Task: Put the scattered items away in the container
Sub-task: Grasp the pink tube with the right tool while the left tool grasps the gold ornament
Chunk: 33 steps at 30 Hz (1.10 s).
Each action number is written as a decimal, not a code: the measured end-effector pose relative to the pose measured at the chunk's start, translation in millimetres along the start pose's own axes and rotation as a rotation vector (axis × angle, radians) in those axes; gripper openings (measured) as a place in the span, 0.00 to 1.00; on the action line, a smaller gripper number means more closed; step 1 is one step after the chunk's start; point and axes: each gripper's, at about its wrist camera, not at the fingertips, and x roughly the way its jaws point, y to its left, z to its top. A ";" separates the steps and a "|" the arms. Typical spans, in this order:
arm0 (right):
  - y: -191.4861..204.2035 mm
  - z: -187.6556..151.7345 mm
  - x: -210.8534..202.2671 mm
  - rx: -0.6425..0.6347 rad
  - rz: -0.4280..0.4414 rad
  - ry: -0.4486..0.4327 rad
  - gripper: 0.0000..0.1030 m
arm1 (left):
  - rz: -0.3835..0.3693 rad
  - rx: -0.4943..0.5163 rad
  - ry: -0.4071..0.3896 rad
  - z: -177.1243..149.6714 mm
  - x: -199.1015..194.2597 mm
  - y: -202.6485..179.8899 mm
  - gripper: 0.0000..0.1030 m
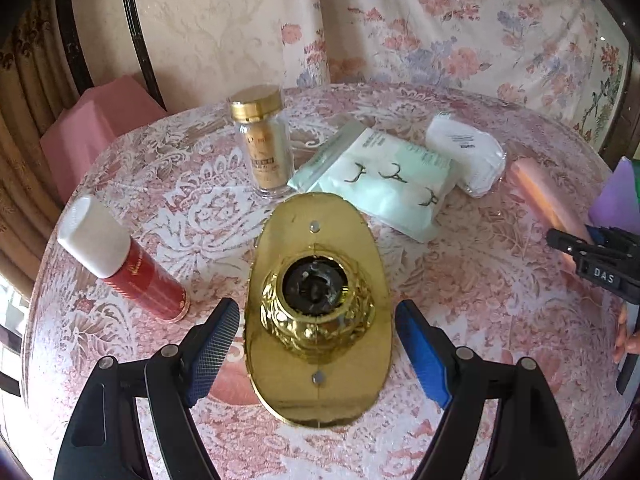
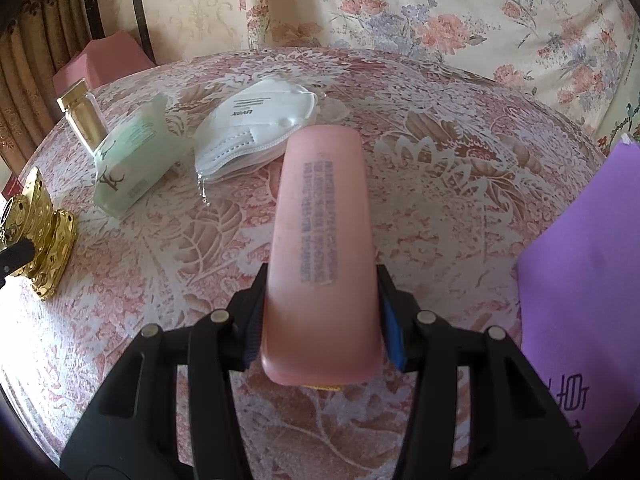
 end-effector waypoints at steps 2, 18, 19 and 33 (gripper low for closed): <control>-0.3 -0.4 -0.1 -0.001 0.002 -0.001 0.50 | -0.005 -0.010 0.006 0.3 2.7 1.6 0.78; 1.1 -2.5 -1.3 -0.006 0.004 -0.004 0.50 | -0.037 -0.013 -0.005 -4.2 6.0 4.3 0.64; 1.5 -2.9 -1.6 -0.006 0.005 -0.005 0.50 | -0.041 -0.014 -0.010 -4.9 5.6 4.8 0.64; 15.2 -12.7 -18.6 -0.049 0.032 -0.037 0.50 | -0.098 -0.063 -0.077 -7.1 -14.6 10.5 0.63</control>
